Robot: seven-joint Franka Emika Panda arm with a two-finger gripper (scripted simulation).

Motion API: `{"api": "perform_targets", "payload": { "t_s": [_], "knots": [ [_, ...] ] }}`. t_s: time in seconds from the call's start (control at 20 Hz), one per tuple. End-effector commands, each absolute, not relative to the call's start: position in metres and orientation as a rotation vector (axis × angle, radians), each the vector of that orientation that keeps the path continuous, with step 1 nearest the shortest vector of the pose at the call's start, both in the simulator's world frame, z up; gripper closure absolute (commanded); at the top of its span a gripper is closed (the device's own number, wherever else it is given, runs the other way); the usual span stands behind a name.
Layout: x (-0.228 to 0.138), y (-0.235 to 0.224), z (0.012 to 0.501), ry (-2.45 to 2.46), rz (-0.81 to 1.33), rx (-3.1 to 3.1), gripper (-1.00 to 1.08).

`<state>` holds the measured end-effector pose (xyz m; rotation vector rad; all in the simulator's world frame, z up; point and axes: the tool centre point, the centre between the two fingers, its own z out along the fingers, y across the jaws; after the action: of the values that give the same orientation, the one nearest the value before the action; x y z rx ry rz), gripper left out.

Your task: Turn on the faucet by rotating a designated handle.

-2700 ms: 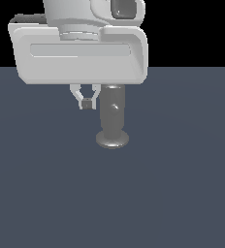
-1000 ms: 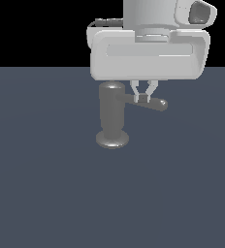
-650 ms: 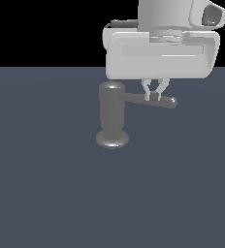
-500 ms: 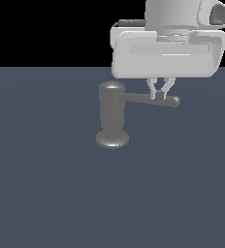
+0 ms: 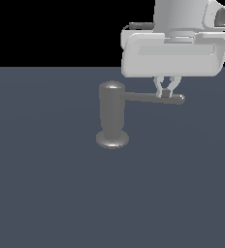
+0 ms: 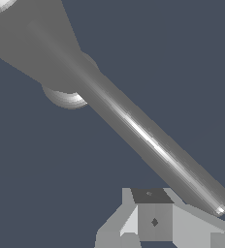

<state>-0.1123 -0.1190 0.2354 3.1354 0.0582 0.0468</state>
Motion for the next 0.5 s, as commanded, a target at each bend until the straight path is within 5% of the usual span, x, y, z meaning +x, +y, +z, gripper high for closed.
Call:
{"api": "perform_targets", "payload": {
  "t_s": [0.0,0.45],
  "knots": [
    [-0.102,-0.122,0.233,0.068,0.045,3.134,1.08],
    [-0.079,-0.142,0.230,0.059,0.035,3.136,1.08]
  ]
}}
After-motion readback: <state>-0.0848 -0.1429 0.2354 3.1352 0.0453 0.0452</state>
